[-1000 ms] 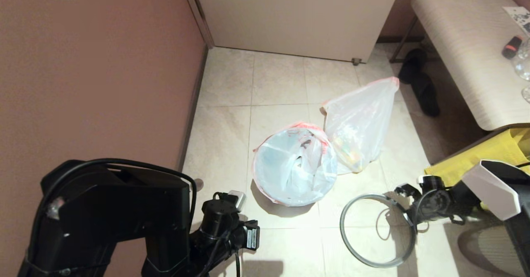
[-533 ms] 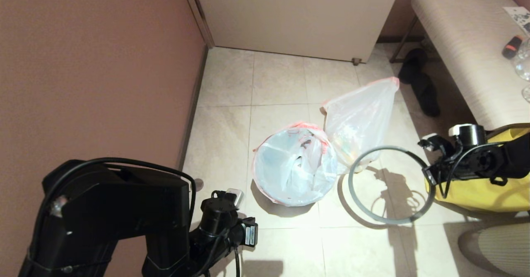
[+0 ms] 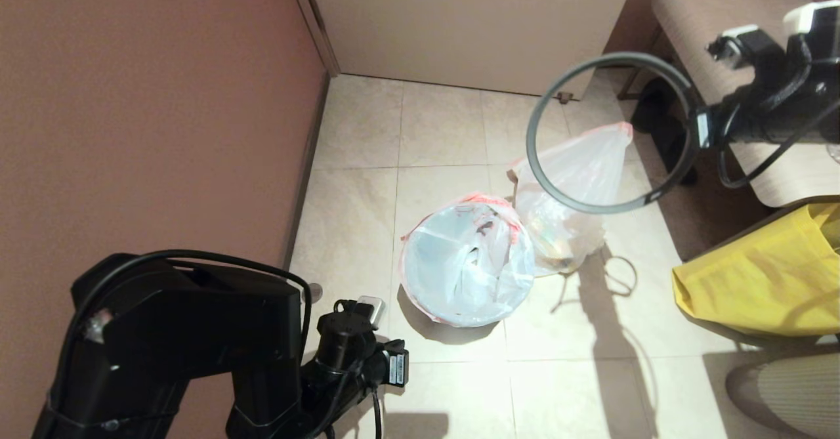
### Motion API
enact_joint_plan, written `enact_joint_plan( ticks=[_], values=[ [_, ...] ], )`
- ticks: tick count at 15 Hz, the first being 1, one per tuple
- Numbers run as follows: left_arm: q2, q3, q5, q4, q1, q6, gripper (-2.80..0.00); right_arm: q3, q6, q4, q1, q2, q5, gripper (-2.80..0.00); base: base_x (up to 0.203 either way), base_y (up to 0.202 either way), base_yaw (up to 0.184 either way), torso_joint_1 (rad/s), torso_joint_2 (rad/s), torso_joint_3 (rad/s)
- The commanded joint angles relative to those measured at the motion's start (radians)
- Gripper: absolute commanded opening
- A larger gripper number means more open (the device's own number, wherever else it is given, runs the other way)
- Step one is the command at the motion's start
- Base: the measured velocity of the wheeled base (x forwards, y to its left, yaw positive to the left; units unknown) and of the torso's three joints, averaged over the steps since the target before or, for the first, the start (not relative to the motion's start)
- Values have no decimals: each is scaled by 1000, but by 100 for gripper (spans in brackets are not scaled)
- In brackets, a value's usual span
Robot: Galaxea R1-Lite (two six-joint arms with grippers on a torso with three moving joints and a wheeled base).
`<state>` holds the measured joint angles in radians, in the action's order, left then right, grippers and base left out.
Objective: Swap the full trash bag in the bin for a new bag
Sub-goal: Place the trash can ring on the trash can
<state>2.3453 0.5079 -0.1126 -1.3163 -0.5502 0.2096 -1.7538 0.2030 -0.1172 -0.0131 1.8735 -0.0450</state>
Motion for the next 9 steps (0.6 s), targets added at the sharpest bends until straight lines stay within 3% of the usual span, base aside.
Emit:
enact_joint_plan(
  ticks=[1, 3, 5, 9],
  values=[
    [2, 0, -1, -9, 2, 2, -280, -179, -64, -76, -62, 27, -8, -280, 0, 0, 0, 0, 0, 0],
    [7, 4, 0, -58, 22, 8, -280, -268, -145, -137, -182, 100, -24, -280, 0, 0, 0, 0, 0, 0],
    [43, -9, 9, -210, 47, 10, -280, -246, -296, -180, -305, 160, -34, -280, 0, 0, 0, 0, 0, 0],
    [65, -5, 36, -254, 95, 43, -280, -216, -415, -247, -397, 244, -39, -280, 0, 0, 0, 0, 0, 0]
  ],
)
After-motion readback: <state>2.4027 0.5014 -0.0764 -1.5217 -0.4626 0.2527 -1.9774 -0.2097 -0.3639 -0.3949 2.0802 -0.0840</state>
